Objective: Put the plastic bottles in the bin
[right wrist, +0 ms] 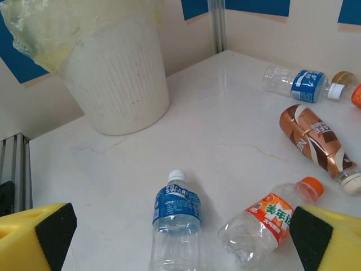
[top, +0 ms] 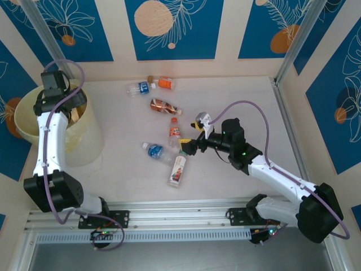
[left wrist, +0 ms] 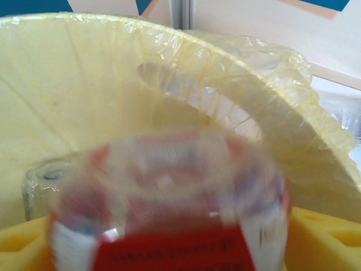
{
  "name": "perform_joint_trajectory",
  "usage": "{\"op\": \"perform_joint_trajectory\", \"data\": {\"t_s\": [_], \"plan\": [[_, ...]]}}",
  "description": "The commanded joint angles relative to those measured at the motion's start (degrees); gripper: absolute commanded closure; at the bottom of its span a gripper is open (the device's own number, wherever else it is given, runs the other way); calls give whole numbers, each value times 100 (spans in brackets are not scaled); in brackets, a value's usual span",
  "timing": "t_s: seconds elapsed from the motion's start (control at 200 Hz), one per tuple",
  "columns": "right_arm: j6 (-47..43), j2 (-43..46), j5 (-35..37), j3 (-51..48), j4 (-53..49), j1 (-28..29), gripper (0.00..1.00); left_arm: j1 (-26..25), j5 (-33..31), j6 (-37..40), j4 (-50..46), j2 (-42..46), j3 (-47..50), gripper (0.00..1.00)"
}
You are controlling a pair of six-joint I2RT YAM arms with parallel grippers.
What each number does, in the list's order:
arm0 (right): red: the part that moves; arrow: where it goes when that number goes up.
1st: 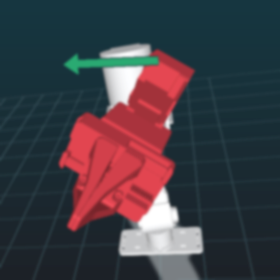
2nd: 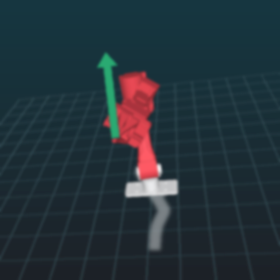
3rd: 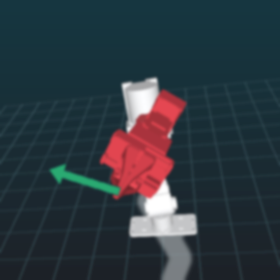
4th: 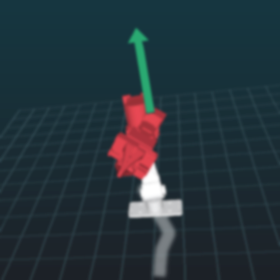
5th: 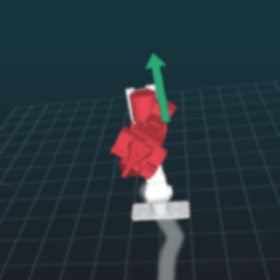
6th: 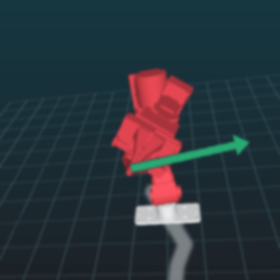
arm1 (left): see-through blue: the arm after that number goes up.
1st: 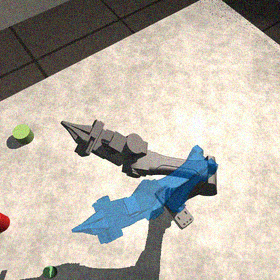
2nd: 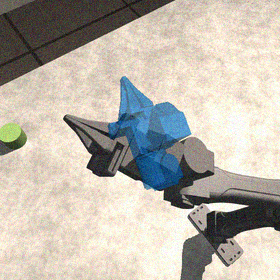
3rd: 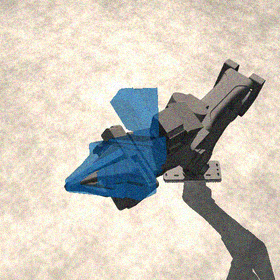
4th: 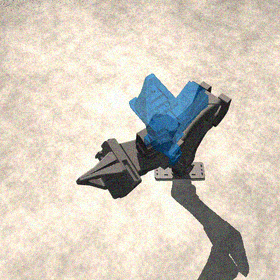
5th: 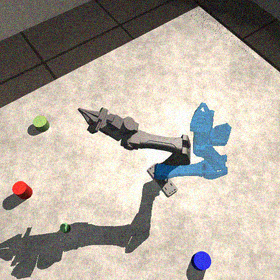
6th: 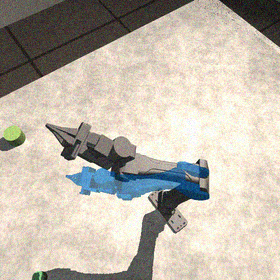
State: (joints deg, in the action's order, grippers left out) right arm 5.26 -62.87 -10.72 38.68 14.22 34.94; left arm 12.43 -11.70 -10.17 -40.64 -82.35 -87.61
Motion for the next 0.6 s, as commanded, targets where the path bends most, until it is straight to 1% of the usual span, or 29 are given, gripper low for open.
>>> {"op": "perform_joint_trajectory", "data": {"t_s": [0.0, 0.085, 0.175, 0.24, 0.46, 0.595], "plan": [[-104, 34, 41, 160, 42, 58, 1, 15, 463, -115, -89, 64, -241, 13], [-104, 55, 70, 126, 37, 58, 1, 20, 459, -195, -5, 170, -239, 6], [-123, 56, 94, 117, 28, 62, 1, 16, 499, -270, 107, 313, -174, 3], [-130, 47, 96, 130, 30, 64, 1, 15, 657, -346, 154, 374, -134, 0], [-131, 29, 96, 149, 11, 75, 1, 18, 1078, -647, 245, 619, -107, 0], [-56, -4, 315, 162, -32, 76, 1, 16, 1562, -845, 409, 903, -116, 0]]}}
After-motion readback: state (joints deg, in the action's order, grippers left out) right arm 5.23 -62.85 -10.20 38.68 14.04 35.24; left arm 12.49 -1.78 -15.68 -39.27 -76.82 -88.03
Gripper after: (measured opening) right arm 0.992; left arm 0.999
